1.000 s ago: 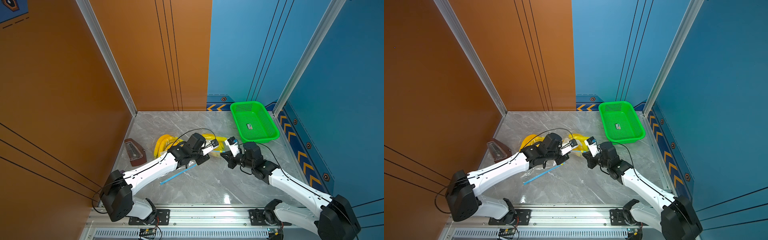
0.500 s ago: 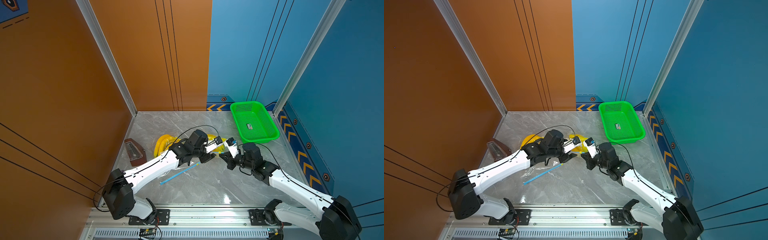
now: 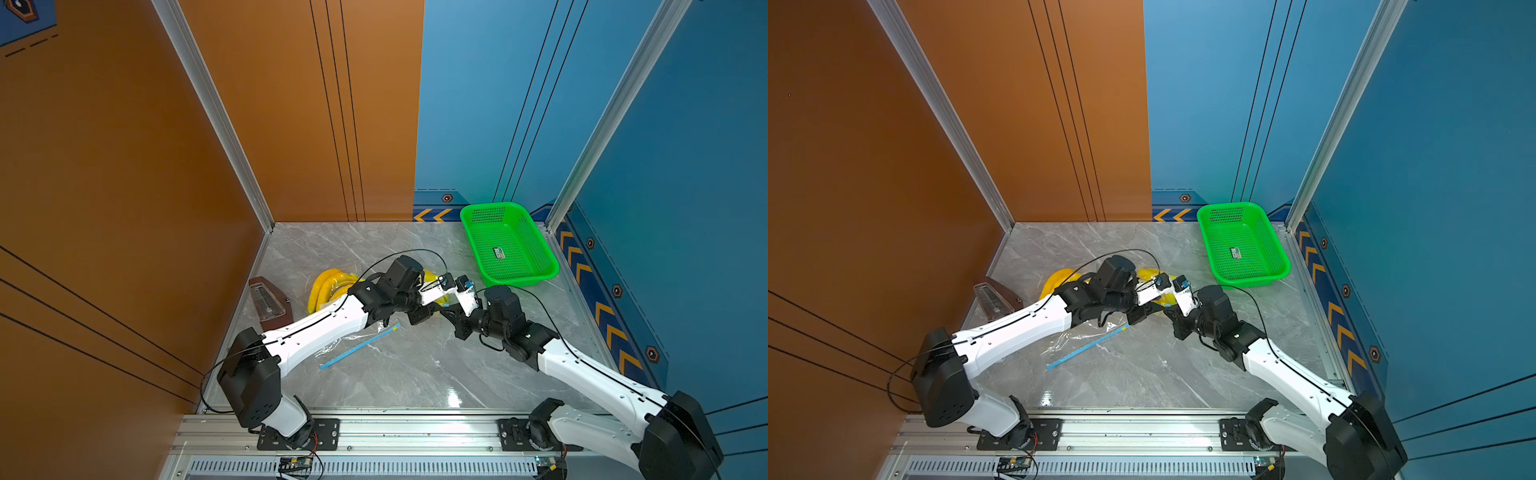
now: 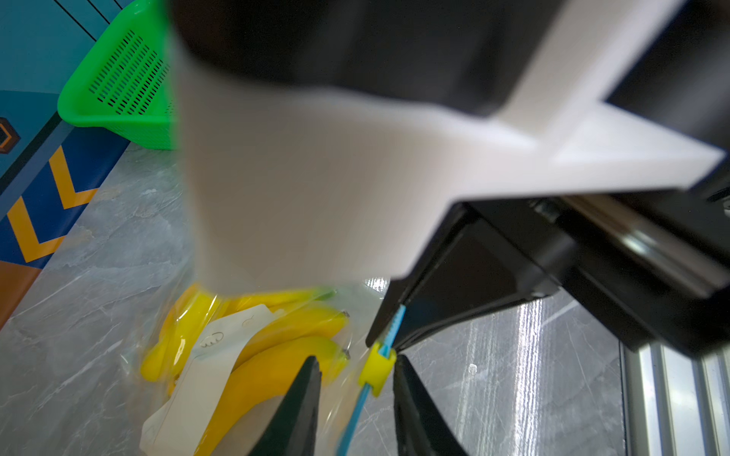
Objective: Open the zip-top bag and take out the banana
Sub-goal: Unzip the zipper on the zipper food storage bag.
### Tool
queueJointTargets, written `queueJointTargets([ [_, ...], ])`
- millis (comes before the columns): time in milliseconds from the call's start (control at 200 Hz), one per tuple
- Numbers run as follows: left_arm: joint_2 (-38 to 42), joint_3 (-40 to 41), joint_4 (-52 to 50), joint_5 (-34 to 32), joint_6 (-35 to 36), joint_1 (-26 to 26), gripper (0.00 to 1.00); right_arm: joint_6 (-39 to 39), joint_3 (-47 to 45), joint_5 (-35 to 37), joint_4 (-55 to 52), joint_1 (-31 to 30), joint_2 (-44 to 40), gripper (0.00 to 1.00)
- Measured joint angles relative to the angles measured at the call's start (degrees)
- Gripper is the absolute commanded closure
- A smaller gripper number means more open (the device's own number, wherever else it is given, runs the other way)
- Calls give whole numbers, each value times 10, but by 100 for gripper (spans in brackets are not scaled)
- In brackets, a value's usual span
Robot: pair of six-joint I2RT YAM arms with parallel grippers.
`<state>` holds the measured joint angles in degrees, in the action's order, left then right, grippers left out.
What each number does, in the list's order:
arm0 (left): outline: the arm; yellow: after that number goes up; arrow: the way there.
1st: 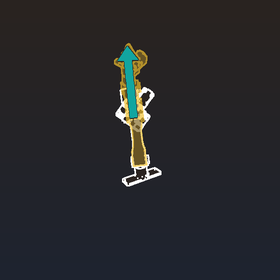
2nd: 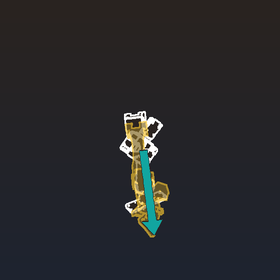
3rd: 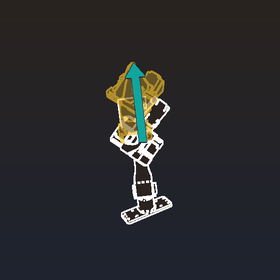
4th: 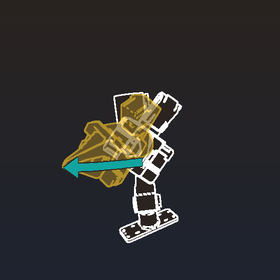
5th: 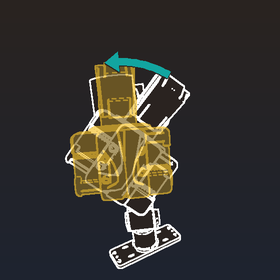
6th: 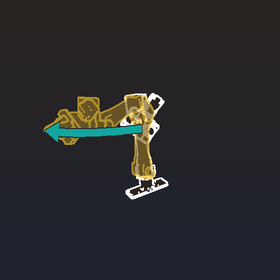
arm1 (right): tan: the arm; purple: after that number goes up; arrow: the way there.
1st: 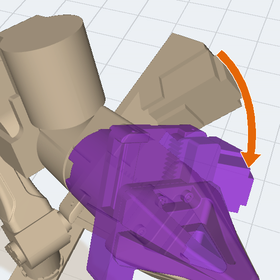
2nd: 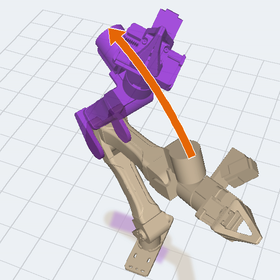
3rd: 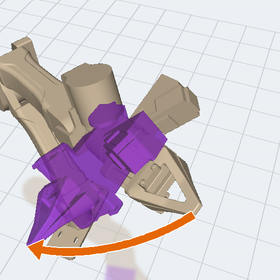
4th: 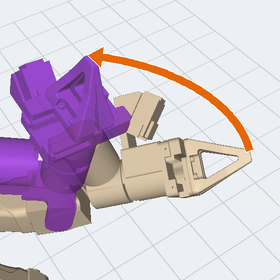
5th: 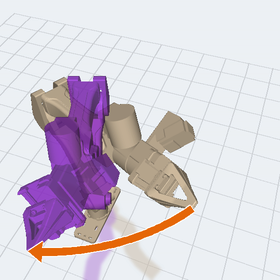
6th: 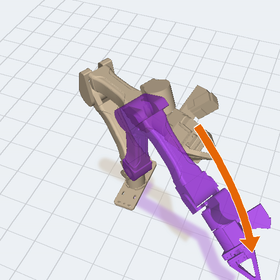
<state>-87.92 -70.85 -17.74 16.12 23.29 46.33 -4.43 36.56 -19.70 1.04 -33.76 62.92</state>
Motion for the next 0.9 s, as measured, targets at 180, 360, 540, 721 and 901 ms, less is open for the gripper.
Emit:
queueJointTargets([
  [180,1,16,10,61,27,-19,66,2,0,0,0,-2,0,100],
  [360,1,23,13,86,40,-41,70,2,0,0,0,-4,0,100],
  [540,1,23,15,99,44,-45,69,2,0,-1,1,-4,0,100],
  [721,1,23,17,112,48,-45,68,2,0,-1,1,-7,2,100],
  [901,0,23,17,119,52,-45,76,2,0,-1,0,-8,2,100],
])
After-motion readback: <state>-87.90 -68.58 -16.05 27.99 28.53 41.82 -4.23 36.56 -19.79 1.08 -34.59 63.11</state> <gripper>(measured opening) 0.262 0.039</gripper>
